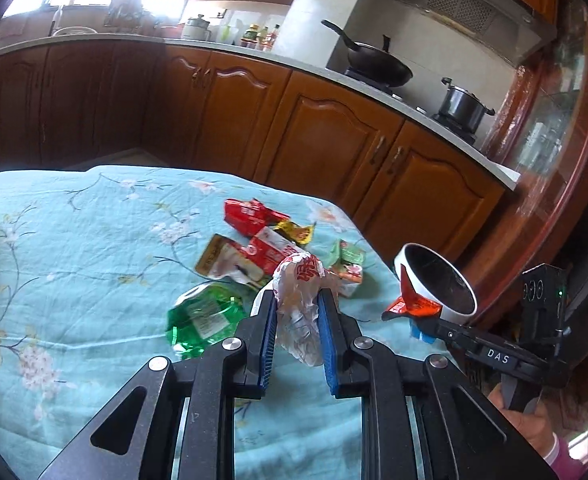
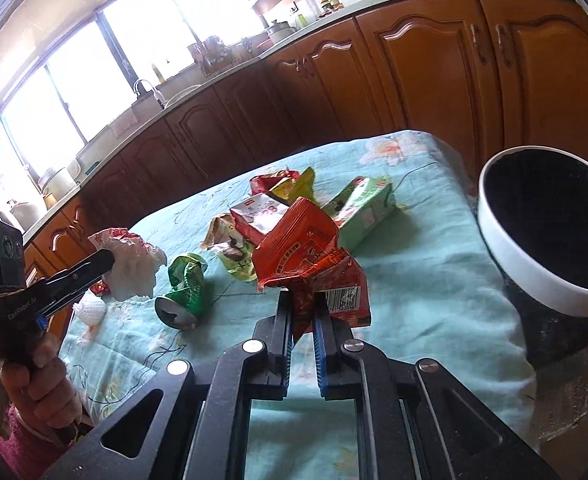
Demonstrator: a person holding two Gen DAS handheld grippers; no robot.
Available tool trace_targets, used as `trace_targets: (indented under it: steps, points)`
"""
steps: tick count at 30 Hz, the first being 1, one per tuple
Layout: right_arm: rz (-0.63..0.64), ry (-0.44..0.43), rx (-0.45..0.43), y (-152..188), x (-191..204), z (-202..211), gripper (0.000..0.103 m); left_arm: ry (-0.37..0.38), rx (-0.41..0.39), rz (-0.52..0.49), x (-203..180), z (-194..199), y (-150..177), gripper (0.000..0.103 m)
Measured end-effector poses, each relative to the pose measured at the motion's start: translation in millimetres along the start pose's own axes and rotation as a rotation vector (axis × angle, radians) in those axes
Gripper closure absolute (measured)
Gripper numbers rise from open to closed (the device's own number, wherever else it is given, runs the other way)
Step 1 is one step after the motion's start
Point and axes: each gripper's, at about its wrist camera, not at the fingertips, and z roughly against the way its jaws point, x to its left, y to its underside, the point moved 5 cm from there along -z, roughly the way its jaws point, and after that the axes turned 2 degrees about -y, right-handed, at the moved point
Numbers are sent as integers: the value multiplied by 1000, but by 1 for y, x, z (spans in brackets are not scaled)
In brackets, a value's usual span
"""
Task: Collect trash
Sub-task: 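Carry both bags over the bin and open both tools to drop them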
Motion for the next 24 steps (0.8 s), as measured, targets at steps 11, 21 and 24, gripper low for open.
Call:
trace_targets:
  steps: [11,21,24]
  points:
    - [-86,119,-87,-11,-73,56,94,105,97,-78,-71,-72,-6,84]
    - [-157,191,-125,-20,-125,81,94,151,152,-152,-128,-135,-10,84]
    - [-170,197,-126,-23,-134,81,94,158,177,-160,-140,-153,-12,84]
